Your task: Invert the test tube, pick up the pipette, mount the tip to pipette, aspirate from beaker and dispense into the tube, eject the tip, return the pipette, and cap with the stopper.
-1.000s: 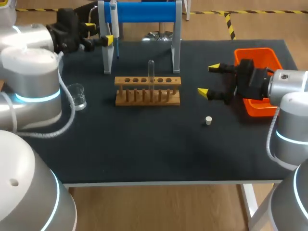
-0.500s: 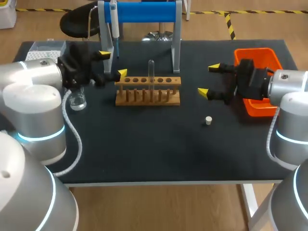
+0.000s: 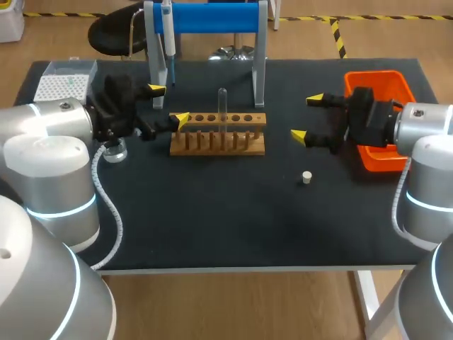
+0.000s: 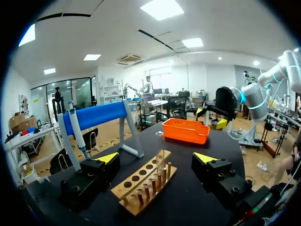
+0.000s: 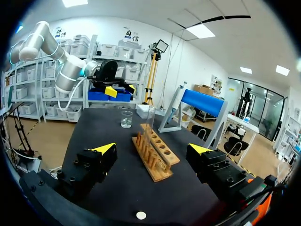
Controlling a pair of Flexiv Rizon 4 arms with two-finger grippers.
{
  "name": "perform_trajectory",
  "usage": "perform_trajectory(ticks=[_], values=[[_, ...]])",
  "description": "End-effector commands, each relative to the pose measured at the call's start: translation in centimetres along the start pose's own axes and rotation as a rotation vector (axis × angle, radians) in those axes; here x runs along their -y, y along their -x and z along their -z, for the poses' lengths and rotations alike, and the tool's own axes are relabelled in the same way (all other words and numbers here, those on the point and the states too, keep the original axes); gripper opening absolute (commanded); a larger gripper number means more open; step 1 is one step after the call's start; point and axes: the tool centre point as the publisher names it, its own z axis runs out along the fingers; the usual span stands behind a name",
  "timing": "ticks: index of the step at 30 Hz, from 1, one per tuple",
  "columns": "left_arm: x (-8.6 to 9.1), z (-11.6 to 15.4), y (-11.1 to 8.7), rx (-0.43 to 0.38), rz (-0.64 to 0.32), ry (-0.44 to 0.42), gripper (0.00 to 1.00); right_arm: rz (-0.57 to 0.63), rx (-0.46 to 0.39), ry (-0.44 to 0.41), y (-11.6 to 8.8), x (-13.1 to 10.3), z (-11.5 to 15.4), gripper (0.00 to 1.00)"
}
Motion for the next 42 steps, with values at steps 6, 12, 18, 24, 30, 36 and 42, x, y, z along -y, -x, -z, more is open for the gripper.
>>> perform_trajectory(ticks=[6, 12, 18, 24, 30, 36, 42], values=[[-0.1, -0.1, -0.1, 0.004, 0.0, -0.005, 1.0, 0.0, 0.001, -0.001, 0.0, 0.0, 0.0, 1.0], [-0.1, -0.1, -0.1, 0.004, 0.0, -0.005, 1.0, 0.004, -0.072, 0.031, 1.1, -0.9, -1.6, 1.0], [-0.1, -0.1, -0.1, 0.004, 0.0, -0.005, 1.0, -0.014, -0.223, 0.085, 2.0, -2.7, -4.1, 1.0], [-0.1, -0.1, -0.1, 0.004, 0.0, -0.005, 1.0, 0.007, -0.369, 0.163, 2.3, -4.3, -6.6, 1.0], [-0.1, -0.1, -0.1, 0.004, 0.0, -0.005, 1.0, 0.03, -0.456, 0.209, 2.1, -4.8, -9.1, 1.0], [-0.1, -0.1, -0.1, 0.004, 0.0, -0.005, 1.0, 0.004, -0.514, 0.238, 2.0, -4.5, -11.6, 1.0], [-0.1, -0.1, -0.1, 0.004, 0.0, -0.005, 1.0, -0.01, -0.545, 0.251, 1.9, -4.3, -13.4, 1.0]])
